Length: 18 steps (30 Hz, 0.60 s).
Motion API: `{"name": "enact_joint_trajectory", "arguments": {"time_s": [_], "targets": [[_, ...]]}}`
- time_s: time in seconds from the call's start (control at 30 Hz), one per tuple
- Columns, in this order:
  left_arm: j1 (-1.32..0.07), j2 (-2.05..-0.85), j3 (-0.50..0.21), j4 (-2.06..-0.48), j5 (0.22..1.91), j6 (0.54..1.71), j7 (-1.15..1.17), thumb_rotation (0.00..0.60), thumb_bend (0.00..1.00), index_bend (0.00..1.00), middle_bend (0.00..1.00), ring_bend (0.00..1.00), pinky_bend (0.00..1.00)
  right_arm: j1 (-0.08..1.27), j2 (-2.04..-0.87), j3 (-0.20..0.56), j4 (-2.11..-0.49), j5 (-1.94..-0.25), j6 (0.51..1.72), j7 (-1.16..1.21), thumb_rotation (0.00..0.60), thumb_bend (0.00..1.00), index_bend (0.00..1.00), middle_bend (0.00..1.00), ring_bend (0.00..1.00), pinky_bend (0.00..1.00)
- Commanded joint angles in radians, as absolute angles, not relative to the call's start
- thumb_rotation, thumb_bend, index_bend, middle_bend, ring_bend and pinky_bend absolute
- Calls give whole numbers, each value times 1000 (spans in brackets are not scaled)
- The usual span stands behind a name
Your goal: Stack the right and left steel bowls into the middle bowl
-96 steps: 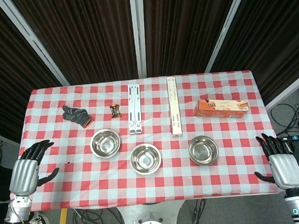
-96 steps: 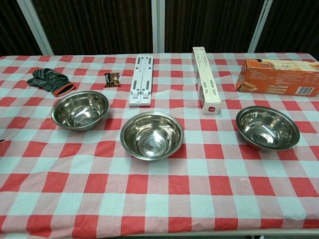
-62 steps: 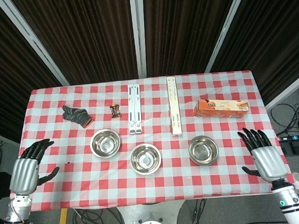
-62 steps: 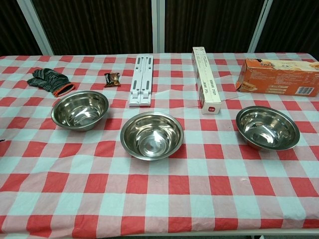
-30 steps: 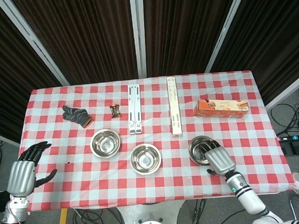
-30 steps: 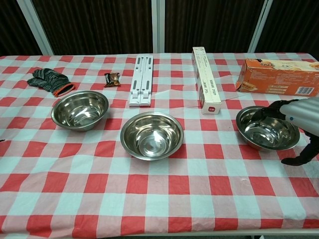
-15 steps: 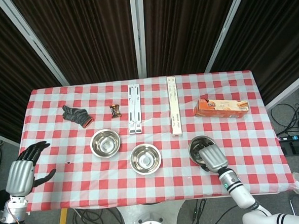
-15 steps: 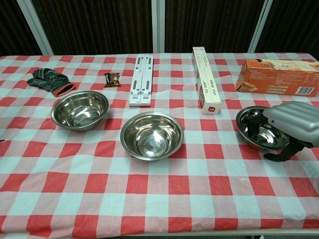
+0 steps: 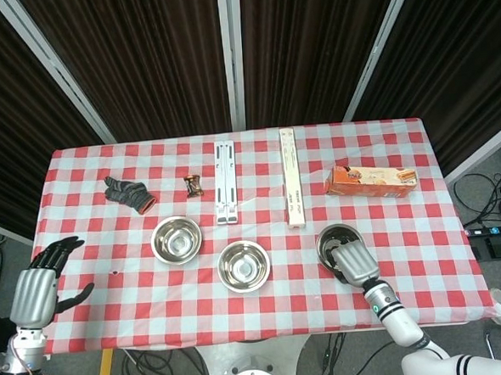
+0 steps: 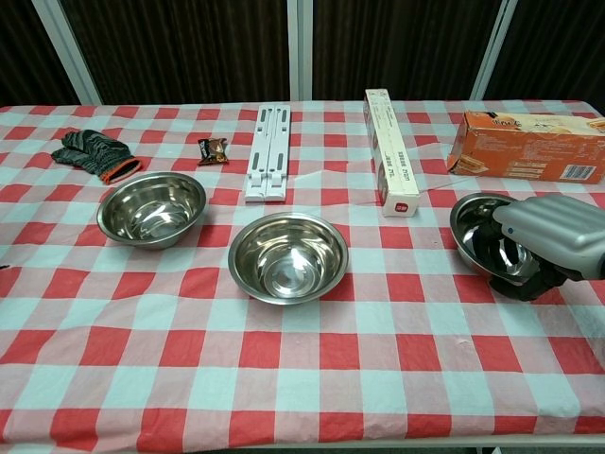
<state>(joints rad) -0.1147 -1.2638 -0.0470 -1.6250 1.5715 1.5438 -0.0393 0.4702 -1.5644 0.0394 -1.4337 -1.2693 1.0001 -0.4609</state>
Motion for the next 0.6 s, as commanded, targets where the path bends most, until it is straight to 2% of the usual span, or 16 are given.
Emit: {"name": "enact_joint_trajectory", "arguments": {"time_s": [0.03, 0.3, 0.6], "targets": [[-115, -1264, -46, -1625, 1572, 1543, -40, 600, 209, 262, 288, 216, 284, 470, -1564, 37, -1431, -1268, 1002, -461, 600, 418, 689, 573, 503, 645], [-114, -1263, -48, -1624, 1570, 1544, -43, 600, 210, 262, 288, 216, 284, 470, -1549, 40, -1449, -1288, 1028, -450, 600, 433, 701, 581, 512, 656], [-114, -1262, -51, -1626, 1568, 1548, -50, 600, 209, 262, 288, 216, 284, 487, -1502, 61, -1553, -1354, 1096, -503, 600, 446, 713, 592, 524, 669]]}}
